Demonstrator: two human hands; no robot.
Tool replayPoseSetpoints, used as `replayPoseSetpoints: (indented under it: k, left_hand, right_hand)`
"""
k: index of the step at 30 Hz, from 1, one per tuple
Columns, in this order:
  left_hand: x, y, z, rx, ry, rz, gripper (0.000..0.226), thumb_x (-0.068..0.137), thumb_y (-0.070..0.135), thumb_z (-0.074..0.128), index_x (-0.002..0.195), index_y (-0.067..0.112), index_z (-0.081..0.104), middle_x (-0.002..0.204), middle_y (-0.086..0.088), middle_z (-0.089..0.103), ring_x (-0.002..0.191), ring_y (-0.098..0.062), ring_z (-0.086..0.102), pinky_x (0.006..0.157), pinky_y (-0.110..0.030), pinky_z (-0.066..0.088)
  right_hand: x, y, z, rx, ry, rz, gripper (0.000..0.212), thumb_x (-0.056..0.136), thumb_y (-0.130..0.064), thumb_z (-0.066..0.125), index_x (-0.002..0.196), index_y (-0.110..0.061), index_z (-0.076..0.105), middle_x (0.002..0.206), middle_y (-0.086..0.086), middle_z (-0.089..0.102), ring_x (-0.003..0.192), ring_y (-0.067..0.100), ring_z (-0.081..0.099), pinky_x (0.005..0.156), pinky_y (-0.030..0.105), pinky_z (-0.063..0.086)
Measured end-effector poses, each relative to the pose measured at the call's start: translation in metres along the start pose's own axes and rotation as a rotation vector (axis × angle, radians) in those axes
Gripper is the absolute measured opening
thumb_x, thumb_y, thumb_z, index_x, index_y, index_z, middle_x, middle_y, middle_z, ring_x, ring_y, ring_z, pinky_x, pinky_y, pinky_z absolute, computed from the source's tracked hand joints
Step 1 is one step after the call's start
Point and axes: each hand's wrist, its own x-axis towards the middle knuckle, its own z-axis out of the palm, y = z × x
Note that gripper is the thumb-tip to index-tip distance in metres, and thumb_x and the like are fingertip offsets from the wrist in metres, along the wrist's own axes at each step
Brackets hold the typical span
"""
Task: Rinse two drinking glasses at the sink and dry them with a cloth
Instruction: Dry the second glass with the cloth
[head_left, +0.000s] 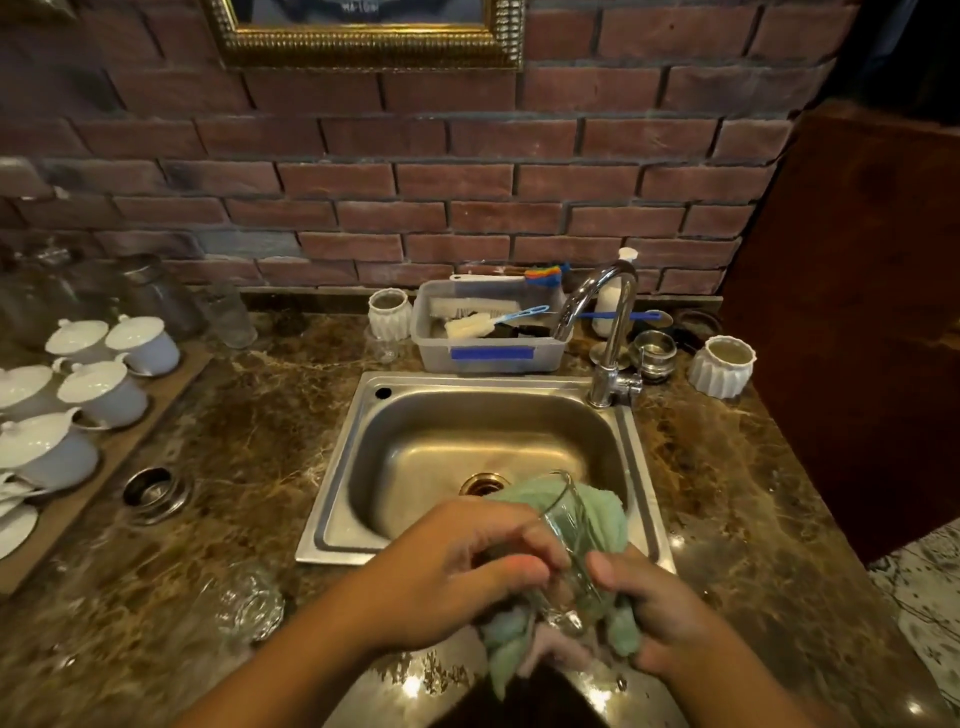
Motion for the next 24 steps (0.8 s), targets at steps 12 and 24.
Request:
replayPoseSetpoints:
  k: [12, 24]
  left_hand:
    - [-0.087, -0.086, 0.026, -0.981, 0.796, -0.414, 0.010, 0.088, 0.011, 0.068, 0.086, 0.015, 0.077, 0.086, -0.016, 0.078, 0.076, -0.022, 0.073, 0.063, -0.026, 0.057]
    - [-0.127, -0.181, 0.005, 0.491, 0.462, -0.634, 0.015, 0.099, 0.024, 0.058, 0.107, 0.017, 0.069, 0.104, -0.006, 0.068, 0.095, -0.022, 0.062, 0.085, -0.040, 0.053]
  right_hand:
    - [0.043, 0.074, 0.026, 0.321, 0.280, 0.243, 0.060, 0.096, -0.036, 0.052, 0.138, 0.008, 0.050, 0.141, 0.028, 0.051, 0.125, 0.042, 0.055, 0.108, 0.056, 0.041]
    - [0.050, 0.091, 0.001, 0.200, 0.542, 0.228, 0.049, 0.090, -0.042, 0.052, 0.103, -0.002, 0.078, 0.121, 0.031, 0.068, 0.100, 0.044, 0.072, 0.090, 0.051, 0.056]
